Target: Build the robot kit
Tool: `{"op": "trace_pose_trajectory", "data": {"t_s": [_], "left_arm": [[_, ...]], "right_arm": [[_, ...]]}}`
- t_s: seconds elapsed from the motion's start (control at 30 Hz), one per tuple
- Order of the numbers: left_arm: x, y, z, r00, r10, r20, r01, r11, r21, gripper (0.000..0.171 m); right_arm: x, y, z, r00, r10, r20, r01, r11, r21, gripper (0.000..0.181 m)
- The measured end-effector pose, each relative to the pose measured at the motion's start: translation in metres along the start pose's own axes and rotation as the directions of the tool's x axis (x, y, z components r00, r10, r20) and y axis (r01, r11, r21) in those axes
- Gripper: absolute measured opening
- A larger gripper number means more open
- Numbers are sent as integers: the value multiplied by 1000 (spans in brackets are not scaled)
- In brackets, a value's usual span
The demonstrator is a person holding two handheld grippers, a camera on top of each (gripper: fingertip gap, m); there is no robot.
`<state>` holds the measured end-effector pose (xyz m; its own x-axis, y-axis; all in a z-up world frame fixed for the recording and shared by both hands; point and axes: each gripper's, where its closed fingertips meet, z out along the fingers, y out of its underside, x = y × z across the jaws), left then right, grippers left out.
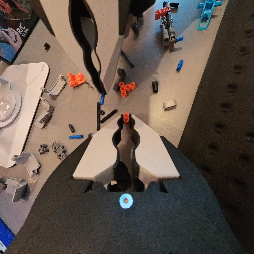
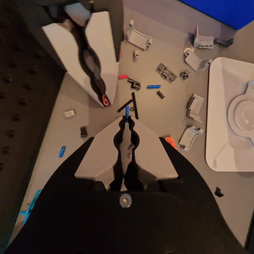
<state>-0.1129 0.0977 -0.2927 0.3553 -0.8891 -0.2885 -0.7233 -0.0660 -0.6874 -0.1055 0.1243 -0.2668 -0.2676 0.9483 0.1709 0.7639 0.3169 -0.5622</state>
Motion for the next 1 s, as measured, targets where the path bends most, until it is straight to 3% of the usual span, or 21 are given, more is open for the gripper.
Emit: {"op": "trace_pose_trajectory", "data": {"t_s": [0.17, 0.23, 0.57, 0.73, 0.87, 1.0], "left_arm": [[7, -5, 3, 998, -15, -53, 16, 1000, 20, 7], [6, -9, 5, 998, -22, -53, 23, 999, 29, 17], [9, -9, 5, 996, -35, -84, 37, 999, 27, 13], [-1, -9, 1, 999, -30, -32, 31, 999, 40, 24], [-7, -26, -13, 1000, 5, 25, -8, 991, 131, 13], [-6, -30, -12, 993, 89, 71, -97, 988, 118, 1]], "right_arm": [[-28, 1, -3, 995, -90, 36, 91, 995, -30, 1], [-34, 0, -1, 994, -98, 50, 100, 995, -31, 2], [-33, 1, 16, 996, -74, 55, 77, 996, -47, 1], [-27, 0, 6, 997, -58, 44, 60, 997, -38, 1], [-26, -2, -1, 998, -52, 46, 53, 998, -17, 1], [-26, -4, -4, 998, -56, 43, 57, 998, -12, 1]]}}
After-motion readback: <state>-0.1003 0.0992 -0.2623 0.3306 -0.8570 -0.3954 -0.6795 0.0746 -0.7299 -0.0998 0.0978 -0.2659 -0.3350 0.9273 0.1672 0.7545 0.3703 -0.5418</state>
